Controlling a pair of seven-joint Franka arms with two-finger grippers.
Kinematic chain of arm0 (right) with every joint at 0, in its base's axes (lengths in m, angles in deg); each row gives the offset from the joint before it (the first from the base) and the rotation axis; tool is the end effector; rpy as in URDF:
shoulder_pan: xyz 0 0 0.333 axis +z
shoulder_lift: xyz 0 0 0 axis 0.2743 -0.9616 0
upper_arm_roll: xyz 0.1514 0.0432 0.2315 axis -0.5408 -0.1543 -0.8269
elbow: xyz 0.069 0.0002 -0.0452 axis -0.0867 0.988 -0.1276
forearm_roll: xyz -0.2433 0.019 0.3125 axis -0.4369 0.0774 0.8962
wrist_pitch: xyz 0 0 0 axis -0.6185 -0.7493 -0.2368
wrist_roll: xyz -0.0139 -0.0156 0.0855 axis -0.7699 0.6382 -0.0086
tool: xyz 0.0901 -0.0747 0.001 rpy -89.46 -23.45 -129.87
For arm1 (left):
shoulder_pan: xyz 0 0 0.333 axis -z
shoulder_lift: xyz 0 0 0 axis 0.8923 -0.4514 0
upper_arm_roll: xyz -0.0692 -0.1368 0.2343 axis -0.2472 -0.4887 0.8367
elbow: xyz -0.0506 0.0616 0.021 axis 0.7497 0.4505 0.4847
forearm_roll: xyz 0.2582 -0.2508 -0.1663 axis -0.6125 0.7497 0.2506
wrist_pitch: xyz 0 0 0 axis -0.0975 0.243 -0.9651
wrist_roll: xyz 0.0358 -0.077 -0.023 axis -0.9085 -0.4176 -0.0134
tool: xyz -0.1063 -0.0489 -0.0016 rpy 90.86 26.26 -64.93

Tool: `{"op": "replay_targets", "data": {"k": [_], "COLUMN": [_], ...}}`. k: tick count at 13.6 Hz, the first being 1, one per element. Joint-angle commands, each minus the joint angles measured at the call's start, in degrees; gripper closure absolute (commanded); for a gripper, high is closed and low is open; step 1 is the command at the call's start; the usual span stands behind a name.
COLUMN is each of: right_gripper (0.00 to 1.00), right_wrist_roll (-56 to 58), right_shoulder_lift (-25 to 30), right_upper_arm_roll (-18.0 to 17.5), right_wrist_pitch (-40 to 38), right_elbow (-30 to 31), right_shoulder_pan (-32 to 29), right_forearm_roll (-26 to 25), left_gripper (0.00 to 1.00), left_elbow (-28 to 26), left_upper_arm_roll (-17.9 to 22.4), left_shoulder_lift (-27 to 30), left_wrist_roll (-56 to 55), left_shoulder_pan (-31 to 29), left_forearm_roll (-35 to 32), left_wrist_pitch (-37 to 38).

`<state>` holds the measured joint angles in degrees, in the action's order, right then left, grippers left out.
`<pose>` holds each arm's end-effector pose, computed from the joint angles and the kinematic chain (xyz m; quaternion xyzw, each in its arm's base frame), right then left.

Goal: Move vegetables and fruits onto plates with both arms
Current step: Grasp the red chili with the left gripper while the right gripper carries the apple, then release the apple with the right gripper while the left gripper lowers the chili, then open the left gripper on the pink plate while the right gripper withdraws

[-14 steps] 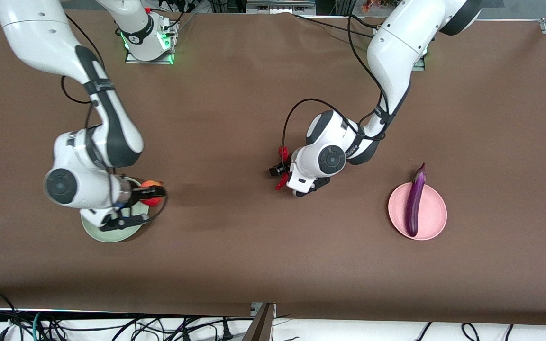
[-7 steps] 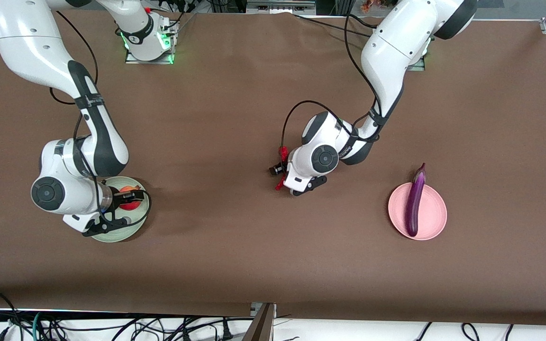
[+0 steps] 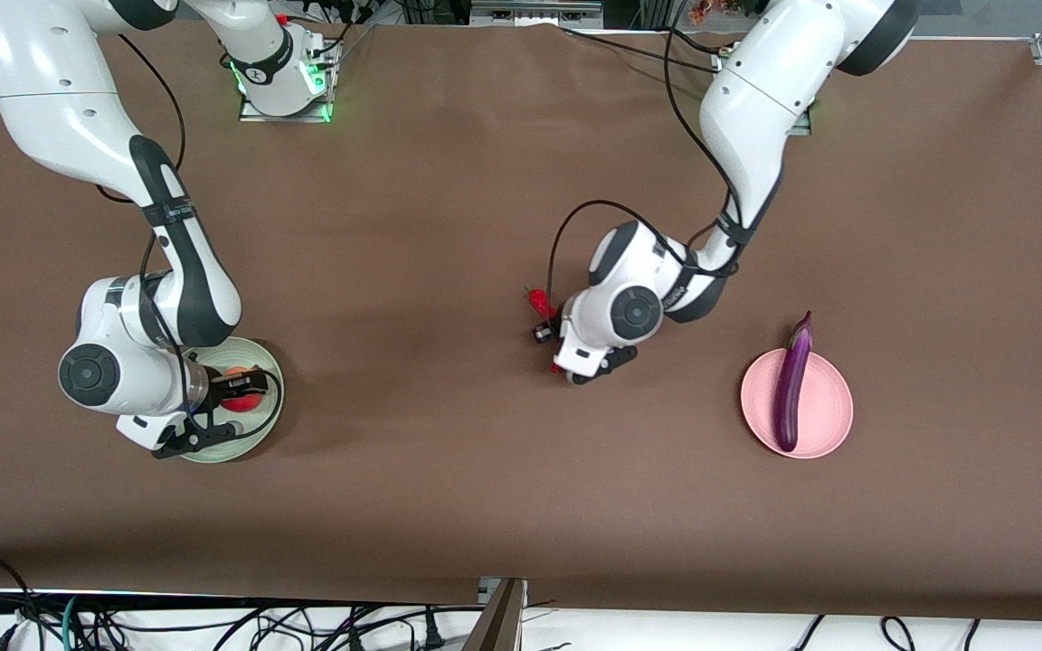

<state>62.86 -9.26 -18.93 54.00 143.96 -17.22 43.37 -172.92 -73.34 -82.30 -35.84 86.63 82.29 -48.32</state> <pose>0.6802 0.0404 0.1776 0.9882 0.1423 -0.0568 0.0016 0.5643 -0.3862 0.1381 0.9519 0.2270 -0.1760 0.1067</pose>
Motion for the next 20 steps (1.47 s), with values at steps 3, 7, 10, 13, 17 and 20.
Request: {"op": "replay_targets", "data": {"k": [3, 7, 10, 13, 17, 20], "right_gripper": [0.00, 0.00, 0.00, 0.00, 0.00, 0.00], "right_wrist_roll": [0.3, 0.2, -1.7, -6.5, -10.8, -12.7], "right_shoulder_lift": [2.8, 10.9, 17.4, 23.8, 32.0, 38.9], "right_upper_arm_roll": [-1.1, -1.4, -1.3, -1.4, -1.6, -1.7], "right_wrist_pitch": [-2.5, -11.6, -20.3, -27.0, -37.0, -38.6], "right_elbow": [-0.3, -0.3, -0.4, -0.3, 0.9, 6.6], "right_shoulder_pan": [-1.0, -0.5, -0.2, -0.3, -0.3, -0.6], "right_forearm_roll": [0.2, 0.4, 3.9, 4.0, 3.9, 3.8], "left_gripper": [1.00, 1.00, 1.00, 1.00, 1.00, 0.91], "left_elbow": [9.5, 9.7, 9.8, 9.8, 9.8, 9.8], "left_upper_arm_roll": [-0.5, -0.1, 1.1, 1.6, 3.4, 3.9], "left_shoulder_lift": [1.4, 1.4, 1.4, 1.0, 0.7, 0.4], "left_wrist_roll": [18.6, 36.3, 46.0, 52.9, 56.6, 57.3], "left_shoulder_pan": [-13.9, -20.9, -24.0, -25.8, -26.1, -26.1], "left_forearm_roll": [-1.1, -1.8, -7.8, -9.1, -9.1, -9.1], "left_wrist_pitch": [19.8, 21.8, 21.8, 21.5, 21.2, 21.0]}}
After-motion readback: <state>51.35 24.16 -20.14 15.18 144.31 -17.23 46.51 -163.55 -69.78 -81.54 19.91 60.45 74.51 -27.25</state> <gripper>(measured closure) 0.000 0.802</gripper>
